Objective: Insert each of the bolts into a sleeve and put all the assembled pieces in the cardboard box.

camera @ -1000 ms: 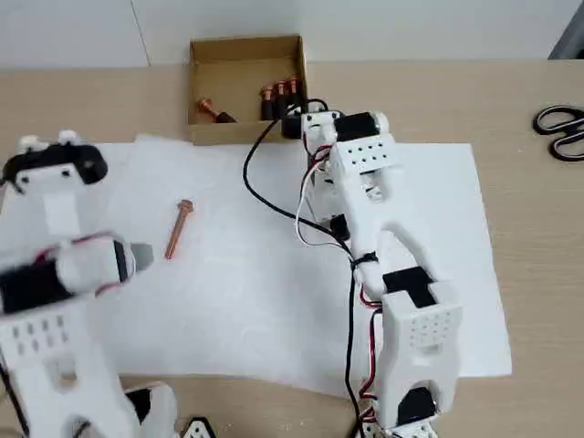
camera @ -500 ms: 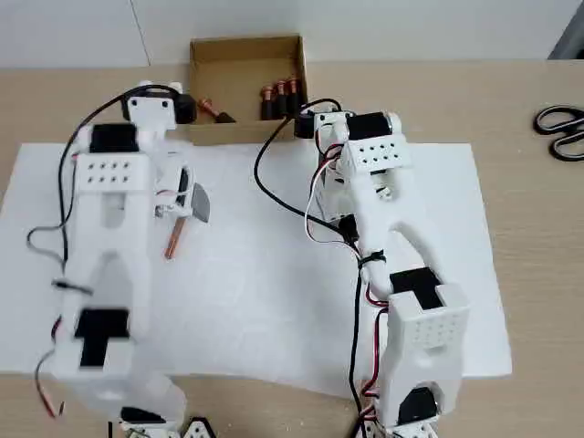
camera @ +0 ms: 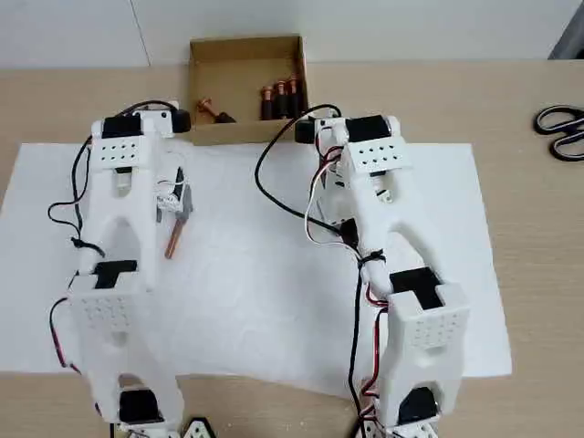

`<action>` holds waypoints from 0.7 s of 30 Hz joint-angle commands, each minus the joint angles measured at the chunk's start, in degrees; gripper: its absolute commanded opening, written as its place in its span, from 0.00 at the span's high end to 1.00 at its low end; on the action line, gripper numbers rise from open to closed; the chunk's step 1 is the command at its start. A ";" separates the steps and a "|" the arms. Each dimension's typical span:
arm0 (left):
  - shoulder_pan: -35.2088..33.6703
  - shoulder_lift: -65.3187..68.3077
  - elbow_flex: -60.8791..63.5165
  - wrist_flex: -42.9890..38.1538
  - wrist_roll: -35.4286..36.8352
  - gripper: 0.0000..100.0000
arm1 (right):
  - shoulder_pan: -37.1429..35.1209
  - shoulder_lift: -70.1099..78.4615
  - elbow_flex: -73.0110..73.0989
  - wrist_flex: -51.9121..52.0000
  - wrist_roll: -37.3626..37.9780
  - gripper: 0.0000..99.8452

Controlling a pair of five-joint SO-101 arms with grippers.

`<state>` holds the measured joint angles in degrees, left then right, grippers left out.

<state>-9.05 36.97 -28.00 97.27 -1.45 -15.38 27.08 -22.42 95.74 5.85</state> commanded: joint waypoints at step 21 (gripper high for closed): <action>0.00 11.78 -15.69 0.09 -0.35 0.90 | 0.22 -4.26 -0.18 0.48 -0.62 1.00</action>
<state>-8.97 48.57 -40.57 97.45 -1.63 -15.38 27.08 -22.42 95.74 5.85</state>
